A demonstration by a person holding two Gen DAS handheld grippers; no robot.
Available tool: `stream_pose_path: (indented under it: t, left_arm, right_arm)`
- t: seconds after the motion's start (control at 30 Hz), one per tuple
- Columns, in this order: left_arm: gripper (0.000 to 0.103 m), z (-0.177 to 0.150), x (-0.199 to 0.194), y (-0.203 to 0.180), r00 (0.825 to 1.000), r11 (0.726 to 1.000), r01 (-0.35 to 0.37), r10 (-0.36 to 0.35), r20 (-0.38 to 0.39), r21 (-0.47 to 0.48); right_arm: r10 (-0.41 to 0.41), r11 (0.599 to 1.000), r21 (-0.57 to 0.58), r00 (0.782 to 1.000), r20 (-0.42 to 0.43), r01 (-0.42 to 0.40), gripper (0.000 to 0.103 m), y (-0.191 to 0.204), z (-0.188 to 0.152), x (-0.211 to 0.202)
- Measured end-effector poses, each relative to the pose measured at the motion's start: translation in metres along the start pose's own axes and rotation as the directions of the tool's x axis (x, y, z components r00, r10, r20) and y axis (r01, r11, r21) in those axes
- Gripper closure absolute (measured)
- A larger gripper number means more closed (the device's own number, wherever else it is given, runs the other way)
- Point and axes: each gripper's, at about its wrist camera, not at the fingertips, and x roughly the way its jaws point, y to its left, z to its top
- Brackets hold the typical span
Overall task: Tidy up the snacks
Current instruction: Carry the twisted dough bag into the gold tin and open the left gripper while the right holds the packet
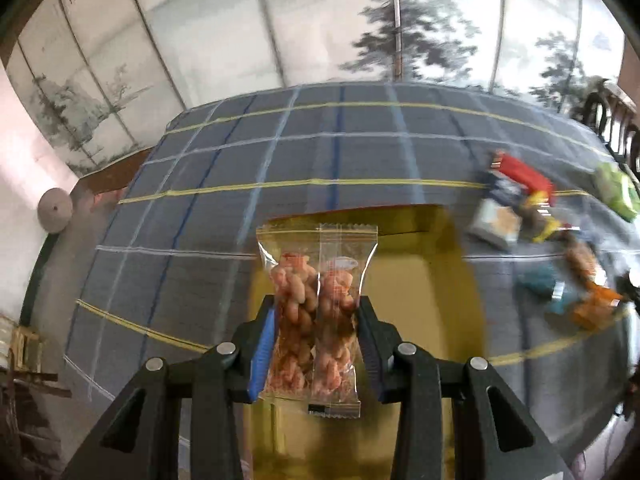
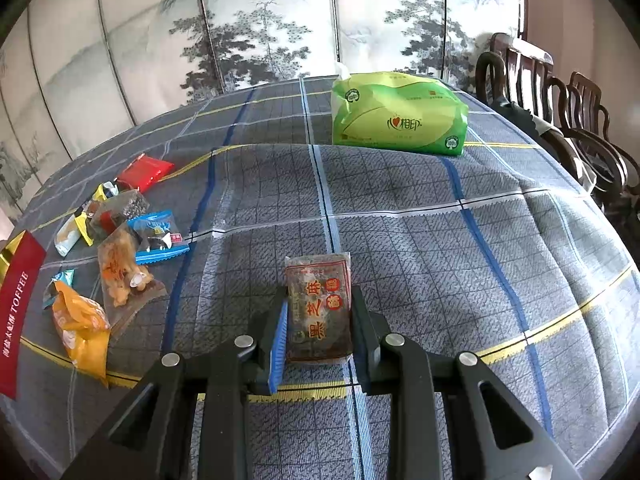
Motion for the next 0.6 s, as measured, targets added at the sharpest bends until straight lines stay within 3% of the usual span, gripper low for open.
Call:
stream_pose_path:
  t: [0.17, 0.6]
  left_arm:
    - [0.064, 0.007, 0.024, 0.017, 1.000, 1.000, 0.018, -0.018, -0.026, -0.017]
    - [0.063, 0.018, 0.066, 0.006, 0.997, 0.998, -0.054, 0.056, -0.050, 0.039]
  right_arm:
    - [-0.005, 1.000, -0.004, 1.000, -0.001, 0.005, 0.078, 0.000, -0.001, 0.000]
    - [-0.008, 1.000, -0.005, 1.000, -0.002, 0.008, 0.078, 0.000, 0.000, 0.001]
